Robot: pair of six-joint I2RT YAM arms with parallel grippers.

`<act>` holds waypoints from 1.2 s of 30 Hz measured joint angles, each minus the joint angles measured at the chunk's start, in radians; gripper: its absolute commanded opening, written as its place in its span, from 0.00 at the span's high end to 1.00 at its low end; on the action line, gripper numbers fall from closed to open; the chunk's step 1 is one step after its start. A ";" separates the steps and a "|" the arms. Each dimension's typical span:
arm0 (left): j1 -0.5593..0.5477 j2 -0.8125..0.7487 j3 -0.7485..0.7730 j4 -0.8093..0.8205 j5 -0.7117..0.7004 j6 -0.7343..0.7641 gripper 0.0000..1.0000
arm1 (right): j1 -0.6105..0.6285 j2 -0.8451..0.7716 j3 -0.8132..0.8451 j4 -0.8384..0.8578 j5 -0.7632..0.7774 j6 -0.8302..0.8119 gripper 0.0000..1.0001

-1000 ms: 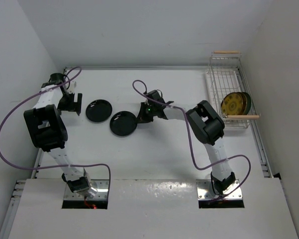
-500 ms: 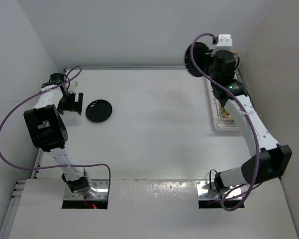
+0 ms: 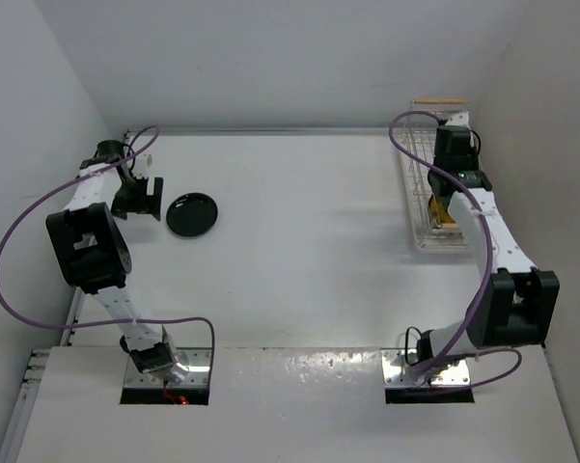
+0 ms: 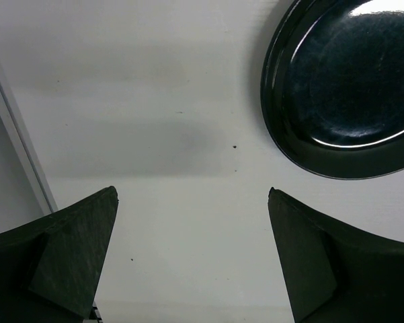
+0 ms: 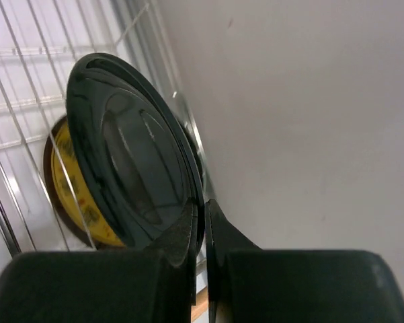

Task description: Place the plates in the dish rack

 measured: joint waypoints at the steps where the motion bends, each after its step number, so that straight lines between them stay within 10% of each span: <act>1: -0.002 0.000 0.001 -0.001 0.004 0.000 0.04 | -0.007 0.001 -0.012 -0.009 -0.012 0.012 1.00; 16: -0.032 0.006 0.008 -0.008 0.021 0.000 0.04 | -0.011 0.071 -0.104 -0.060 -0.076 0.093 1.00; 17: -0.032 0.006 0.008 -0.008 0.021 0.000 0.04 | -0.009 0.072 -0.106 -0.055 -0.073 0.088 0.96; 21: -0.035 0.012 0.011 -0.010 0.039 0.003 0.04 | -0.003 0.083 -0.106 -0.050 -0.076 0.083 0.31; 33: -0.035 0.275 0.180 -0.009 0.217 0.024 0.07 | 0.011 0.088 -0.029 -0.106 -0.108 0.066 0.25; 36: -0.035 0.313 0.218 -0.005 0.237 0.014 0.32 | 0.037 0.057 -0.028 -0.106 -0.106 0.056 0.25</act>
